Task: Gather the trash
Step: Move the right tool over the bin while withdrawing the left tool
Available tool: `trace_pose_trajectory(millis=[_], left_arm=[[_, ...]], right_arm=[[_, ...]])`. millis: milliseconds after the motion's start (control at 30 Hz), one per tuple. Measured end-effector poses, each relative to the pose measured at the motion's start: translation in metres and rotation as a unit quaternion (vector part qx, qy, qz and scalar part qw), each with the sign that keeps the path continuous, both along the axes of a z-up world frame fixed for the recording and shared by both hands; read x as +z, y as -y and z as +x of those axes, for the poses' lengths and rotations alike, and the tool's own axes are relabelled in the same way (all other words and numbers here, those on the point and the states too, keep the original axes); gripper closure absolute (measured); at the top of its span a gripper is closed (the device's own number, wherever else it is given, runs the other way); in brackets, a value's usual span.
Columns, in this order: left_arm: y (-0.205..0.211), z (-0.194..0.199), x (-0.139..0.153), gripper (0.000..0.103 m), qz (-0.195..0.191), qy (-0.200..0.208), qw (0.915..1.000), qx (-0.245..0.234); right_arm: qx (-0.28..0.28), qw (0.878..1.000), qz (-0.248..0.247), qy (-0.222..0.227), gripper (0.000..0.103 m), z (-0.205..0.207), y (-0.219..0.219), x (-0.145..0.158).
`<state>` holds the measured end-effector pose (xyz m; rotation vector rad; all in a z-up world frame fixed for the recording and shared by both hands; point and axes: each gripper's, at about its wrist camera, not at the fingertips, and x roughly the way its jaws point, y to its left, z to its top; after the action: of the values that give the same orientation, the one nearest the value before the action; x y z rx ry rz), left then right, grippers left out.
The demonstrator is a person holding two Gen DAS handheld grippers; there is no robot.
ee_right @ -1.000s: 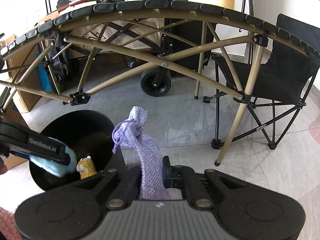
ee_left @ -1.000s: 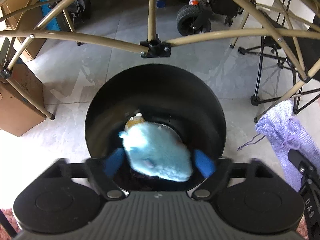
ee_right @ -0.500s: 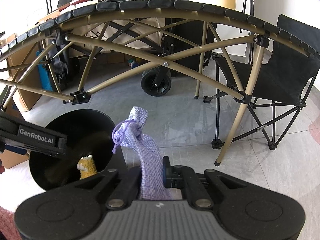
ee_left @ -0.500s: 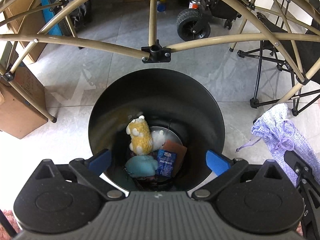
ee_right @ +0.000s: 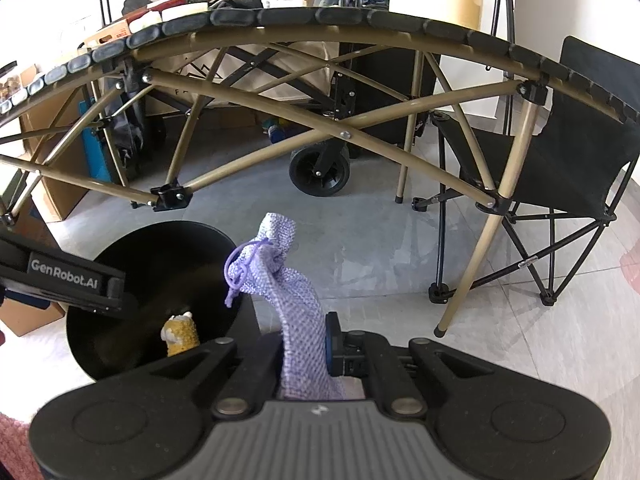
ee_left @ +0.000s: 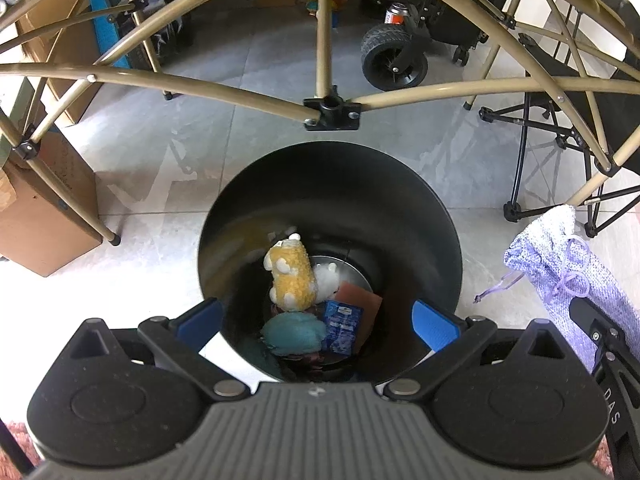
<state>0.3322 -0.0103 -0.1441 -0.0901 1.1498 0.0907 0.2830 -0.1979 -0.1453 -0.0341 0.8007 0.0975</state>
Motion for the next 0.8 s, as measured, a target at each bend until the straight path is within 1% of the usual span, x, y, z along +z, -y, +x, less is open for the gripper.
trace_pose_trajectory(millis=[333,467,800], left_arm=[[-0.04,-0.011,0.009,0.0,-0.006,0.016,0.9994,0.031],[-0.062,-0.017,0.011,0.0,-0.012,0.023,0.9985,0.049],[-0.113,-0.031,0.01,0.0,-0.019,0.027,0.9953,0.091]], right_arm=[[0.033,0.999,-0.003,0.015,0.1,0.001,-0.031,0.007],[0.047,0.999,0.008,0.017,0.1,0.002,-0.044,0.009],[0.089,0.996,0.001,0.019,0.1,0.008,-0.091,0.011]])
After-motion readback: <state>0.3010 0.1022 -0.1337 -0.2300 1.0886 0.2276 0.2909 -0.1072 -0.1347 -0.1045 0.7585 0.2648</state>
